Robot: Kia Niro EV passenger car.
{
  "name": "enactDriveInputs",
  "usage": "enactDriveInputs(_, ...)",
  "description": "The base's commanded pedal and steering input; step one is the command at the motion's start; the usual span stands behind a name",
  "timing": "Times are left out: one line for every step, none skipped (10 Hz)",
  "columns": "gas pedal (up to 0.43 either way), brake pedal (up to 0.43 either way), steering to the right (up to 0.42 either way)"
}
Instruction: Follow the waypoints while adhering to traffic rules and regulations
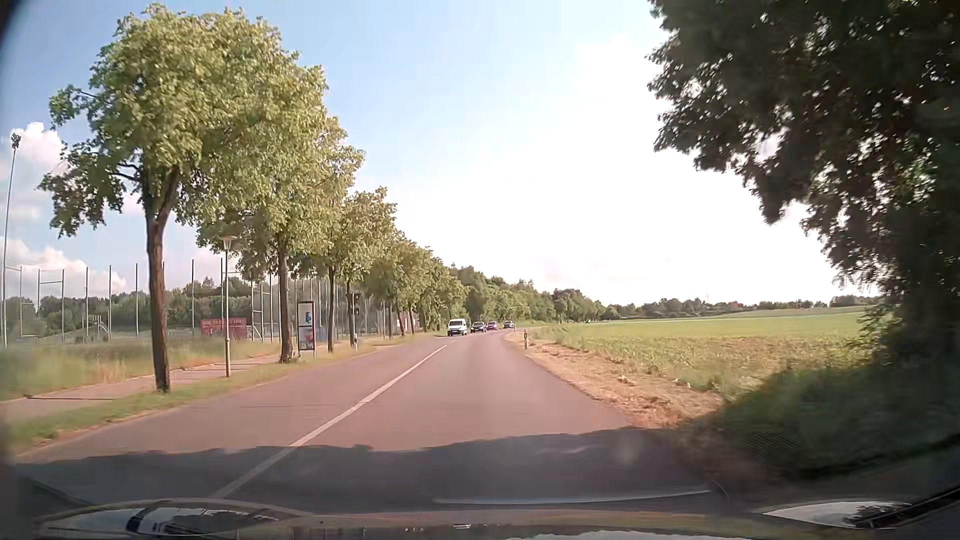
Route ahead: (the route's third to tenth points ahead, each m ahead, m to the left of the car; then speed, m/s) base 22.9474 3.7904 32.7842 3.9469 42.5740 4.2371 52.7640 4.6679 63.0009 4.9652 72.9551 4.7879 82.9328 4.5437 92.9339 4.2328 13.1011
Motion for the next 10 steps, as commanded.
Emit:
enactDriveInputs(0.398,0.018,-0.030)
enactDriveInputs(0.398,0.012,-0.030)
enactDriveInputs(0.378,0.012,-0.030)
enactDriveInputs(0.370,0.012,-0.030)
enactDriveInputs(0.370,0.018,-0.029)
enactDriveInputs(0.280,0.012,-0.025)
enactDriveInputs(0.268,0.012,-0.018)
enactDriveInputs(0.268,0.012,-0.012)
enactDriveInputs(0.268,0.012,-0.008)
enactDriveInputs(0.268,0.012,-0.005)
